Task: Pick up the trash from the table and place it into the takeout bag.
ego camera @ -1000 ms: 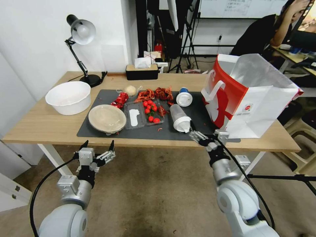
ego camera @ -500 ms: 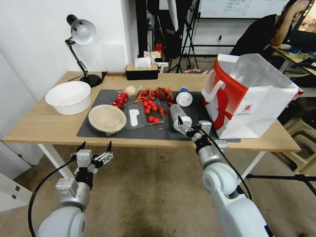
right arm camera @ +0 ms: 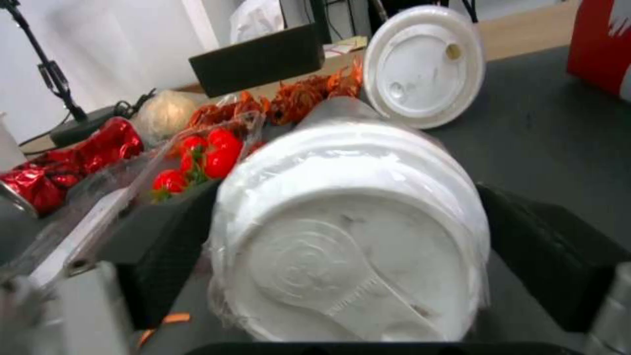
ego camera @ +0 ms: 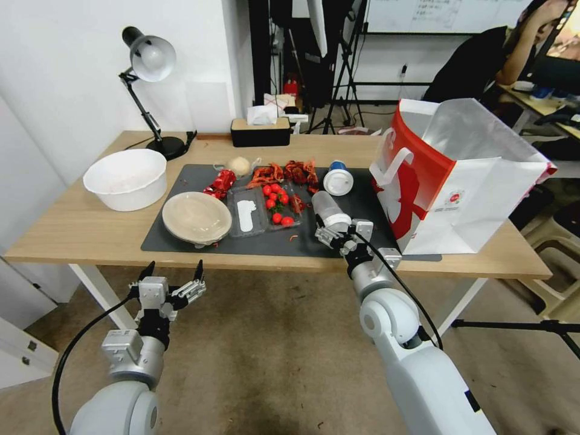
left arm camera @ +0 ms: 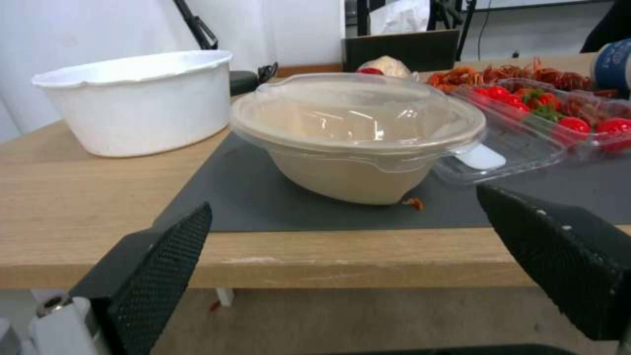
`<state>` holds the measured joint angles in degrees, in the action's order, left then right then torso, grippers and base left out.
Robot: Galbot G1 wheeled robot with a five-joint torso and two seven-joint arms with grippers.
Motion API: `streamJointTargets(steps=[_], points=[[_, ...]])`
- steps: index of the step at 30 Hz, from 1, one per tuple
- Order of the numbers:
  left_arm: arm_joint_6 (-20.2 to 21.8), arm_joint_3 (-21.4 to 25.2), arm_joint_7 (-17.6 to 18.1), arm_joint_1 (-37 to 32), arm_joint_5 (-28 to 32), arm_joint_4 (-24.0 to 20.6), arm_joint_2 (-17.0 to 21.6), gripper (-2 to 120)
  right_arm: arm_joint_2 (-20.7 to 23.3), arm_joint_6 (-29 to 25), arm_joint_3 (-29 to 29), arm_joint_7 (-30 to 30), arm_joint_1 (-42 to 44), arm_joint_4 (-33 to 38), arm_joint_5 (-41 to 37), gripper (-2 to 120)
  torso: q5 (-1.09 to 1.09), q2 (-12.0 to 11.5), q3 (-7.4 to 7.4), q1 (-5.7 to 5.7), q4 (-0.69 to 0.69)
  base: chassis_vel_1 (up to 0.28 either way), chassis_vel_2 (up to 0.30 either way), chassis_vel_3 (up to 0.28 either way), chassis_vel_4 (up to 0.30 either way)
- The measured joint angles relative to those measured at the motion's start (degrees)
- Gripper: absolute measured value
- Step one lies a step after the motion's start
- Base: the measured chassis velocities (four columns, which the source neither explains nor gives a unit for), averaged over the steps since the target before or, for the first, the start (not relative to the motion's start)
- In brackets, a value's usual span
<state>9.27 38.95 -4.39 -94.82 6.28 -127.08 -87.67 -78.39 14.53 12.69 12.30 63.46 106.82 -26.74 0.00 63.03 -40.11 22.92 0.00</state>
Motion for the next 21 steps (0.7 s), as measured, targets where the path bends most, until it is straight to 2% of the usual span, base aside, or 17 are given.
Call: streamJointTargets(steps=[1, 2, 4, 6, 8, 10, 17, 19, 21], points=[[-0.1, 0.0, 0.0, 0.0, 0.0, 0.1, 0.0, 100, -0.1, 0.1, 0.0, 0.2, 0.0, 0.0, 0.0, 91, 0.00, 0.0, 0.00, 0.00, 0.00, 0.000, 0.000, 0.000, 0.000], [-0.3, 0.0, 0.0, 0.1, 0.0, 0.2, 0.0, 100, -0.2, 0.5, -0.1, 0.7, 0.2, 0.1, 0.0, 84, 0.00, 0.0, 0.00, 0.00, 0.00, 0.000, 0.000, 0.000, 0.000], [-0.4, 0.0, 0.0, 0.1, 0.0, 0.3, 0.0, 100, -0.2, 0.5, -0.1, 0.7, 0.2, 0.1, 0.0, 83, 0.00, 0.0, 0.01, 0.00, 0.00, 0.000, 0.000, 0.000, 0.000], [-0.7, 0.0, 0.1, 0.1, 0.0, 0.6, 0.1, 100, -0.4, 0.6, -0.1, 1.0, 0.5, 0.3, 0.1, 75, -0.01, 0.0, 0.01, -0.01, 0.00, 0.000, 0.000, 0.000, 0.000], [-0.8, 0.0, 0.1, 0.1, 0.0, 0.6, 0.1, 100, -0.4, 0.6, -0.1, 1.0, 0.6, 0.4, 0.1, 73, -0.01, 0.0, 0.01, -0.01, 0.00, 0.000, 0.000, 0.000, 0.000], [-1.0, -0.1, 0.1, 0.1, -0.1, 0.7, 0.1, 100, -0.4, 0.6, 0.0, 1.2, 1.1, 1.0, 0.2, 67, 0.00, 0.0, 0.01, 0.00, 0.01, 0.000, 0.000, 0.000, 0.000], [-1.3, -0.3, 0.1, 0.1, -0.2, 0.8, 0.1, 100, 0.2, -0.8, 0.7, 0.0, 2.0, 3.4, -0.1, 67, 0.02, 0.0, 0.00, 0.00, -0.01, 0.000, 0.000, 0.000, 0.000], [-1.6, -0.3, 0.1, -0.1, -0.4, 0.8, 0.1, 100, 1.2, -3.3, 1.8, -3.1, 2.1, 6.5, -1.6, 67, 0.01, 0.0, 0.00, 0.00, 0.00, 0.000, 0.000, 0.000, 0.000], [-1.6, -0.3, 0.1, -0.1, -0.4, 0.8, 0.1, 100, 1.5, -3.7, 1.9, -3.8, 2.1, 7.2, -2.1, 67, 0.01, 0.0, -0.01, 0.00, -0.01, 0.000, 0.000, 0.000, 0.000]])
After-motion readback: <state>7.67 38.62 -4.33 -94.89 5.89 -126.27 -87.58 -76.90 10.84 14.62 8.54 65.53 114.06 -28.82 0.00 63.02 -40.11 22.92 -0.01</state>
